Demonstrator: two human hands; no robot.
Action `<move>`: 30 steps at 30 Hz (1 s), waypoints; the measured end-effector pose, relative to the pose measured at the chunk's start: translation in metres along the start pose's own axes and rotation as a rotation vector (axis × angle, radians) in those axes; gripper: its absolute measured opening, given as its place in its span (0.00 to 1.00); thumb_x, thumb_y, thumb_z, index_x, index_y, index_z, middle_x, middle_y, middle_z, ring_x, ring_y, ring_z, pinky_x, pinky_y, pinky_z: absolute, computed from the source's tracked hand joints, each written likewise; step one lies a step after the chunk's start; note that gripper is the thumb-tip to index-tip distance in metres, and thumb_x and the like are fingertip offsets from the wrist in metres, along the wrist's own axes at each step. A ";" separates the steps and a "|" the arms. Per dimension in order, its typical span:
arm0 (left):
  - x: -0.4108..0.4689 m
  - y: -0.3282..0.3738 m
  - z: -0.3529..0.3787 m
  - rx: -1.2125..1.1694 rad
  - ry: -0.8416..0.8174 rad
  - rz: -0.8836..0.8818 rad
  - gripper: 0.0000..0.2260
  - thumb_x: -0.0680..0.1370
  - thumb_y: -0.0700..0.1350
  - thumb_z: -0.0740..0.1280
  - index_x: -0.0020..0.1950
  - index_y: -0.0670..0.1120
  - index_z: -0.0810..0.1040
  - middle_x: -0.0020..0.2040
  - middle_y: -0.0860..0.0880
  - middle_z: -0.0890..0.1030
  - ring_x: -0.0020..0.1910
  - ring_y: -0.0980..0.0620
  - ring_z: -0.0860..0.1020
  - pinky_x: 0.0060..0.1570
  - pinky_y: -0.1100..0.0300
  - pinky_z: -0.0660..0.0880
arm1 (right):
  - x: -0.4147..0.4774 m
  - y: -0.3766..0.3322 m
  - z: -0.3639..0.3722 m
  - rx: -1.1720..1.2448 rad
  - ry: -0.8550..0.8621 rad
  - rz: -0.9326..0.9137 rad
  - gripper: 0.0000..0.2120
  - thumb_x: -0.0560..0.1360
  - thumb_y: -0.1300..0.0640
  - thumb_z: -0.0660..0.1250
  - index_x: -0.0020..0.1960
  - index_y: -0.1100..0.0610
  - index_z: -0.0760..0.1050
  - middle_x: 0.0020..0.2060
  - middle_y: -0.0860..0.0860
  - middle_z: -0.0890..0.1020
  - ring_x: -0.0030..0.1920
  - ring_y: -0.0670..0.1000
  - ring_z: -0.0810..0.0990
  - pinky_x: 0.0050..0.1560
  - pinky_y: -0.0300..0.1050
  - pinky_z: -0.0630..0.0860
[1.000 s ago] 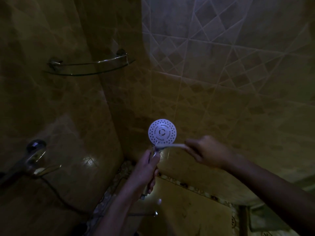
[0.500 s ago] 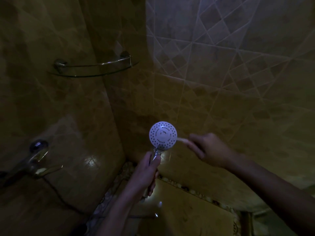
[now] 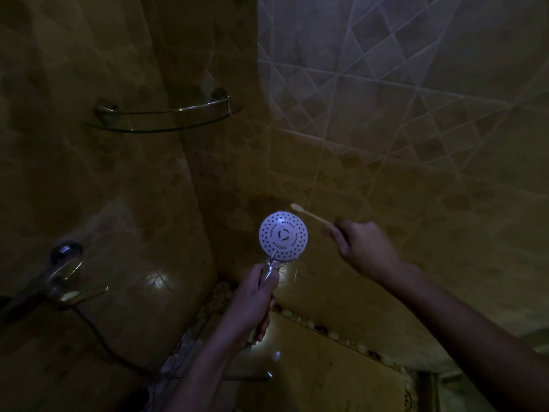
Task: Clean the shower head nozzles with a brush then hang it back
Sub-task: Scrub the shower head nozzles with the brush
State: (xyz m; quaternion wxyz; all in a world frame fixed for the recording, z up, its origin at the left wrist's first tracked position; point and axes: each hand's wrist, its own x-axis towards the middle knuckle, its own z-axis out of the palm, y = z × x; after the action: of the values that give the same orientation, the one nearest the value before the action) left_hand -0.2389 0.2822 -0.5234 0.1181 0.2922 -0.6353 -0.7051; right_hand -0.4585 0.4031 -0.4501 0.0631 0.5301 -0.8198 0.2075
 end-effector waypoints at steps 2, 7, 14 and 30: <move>-0.001 0.000 0.000 0.005 0.015 0.006 0.12 0.81 0.60 0.61 0.51 0.52 0.72 0.29 0.49 0.71 0.16 0.52 0.64 0.18 0.66 0.63 | 0.001 -0.003 0.001 0.090 0.004 -0.094 0.13 0.82 0.44 0.57 0.40 0.45 0.70 0.24 0.45 0.73 0.25 0.46 0.76 0.27 0.39 0.64; -0.002 0.000 -0.001 -0.008 0.014 -0.004 0.12 0.81 0.59 0.61 0.52 0.51 0.72 0.29 0.49 0.70 0.16 0.53 0.64 0.18 0.67 0.62 | -0.001 -0.011 0.009 0.014 -0.127 -0.205 0.12 0.82 0.43 0.56 0.41 0.44 0.69 0.25 0.44 0.72 0.24 0.47 0.74 0.26 0.41 0.66; -0.003 -0.001 -0.006 0.029 0.041 0.021 0.09 0.81 0.59 0.61 0.53 0.55 0.74 0.29 0.49 0.72 0.17 0.53 0.65 0.18 0.66 0.62 | -0.006 -0.020 0.012 0.114 -0.164 -0.380 0.13 0.82 0.42 0.55 0.42 0.46 0.68 0.24 0.40 0.65 0.21 0.43 0.67 0.24 0.33 0.62; -0.005 -0.003 -0.012 0.072 0.049 0.017 0.10 0.81 0.59 0.61 0.49 0.53 0.73 0.31 0.47 0.71 0.16 0.53 0.64 0.18 0.66 0.61 | 0.014 -0.022 0.008 0.056 -0.011 -0.230 0.16 0.82 0.44 0.54 0.41 0.49 0.70 0.26 0.44 0.71 0.23 0.45 0.72 0.26 0.39 0.64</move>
State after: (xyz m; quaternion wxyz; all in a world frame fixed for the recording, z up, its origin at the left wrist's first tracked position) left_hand -0.2279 0.2754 -0.5256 0.1290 0.3077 -0.6597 -0.6734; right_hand -0.4437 0.3806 -0.4466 0.0674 0.6234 -0.7477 0.2186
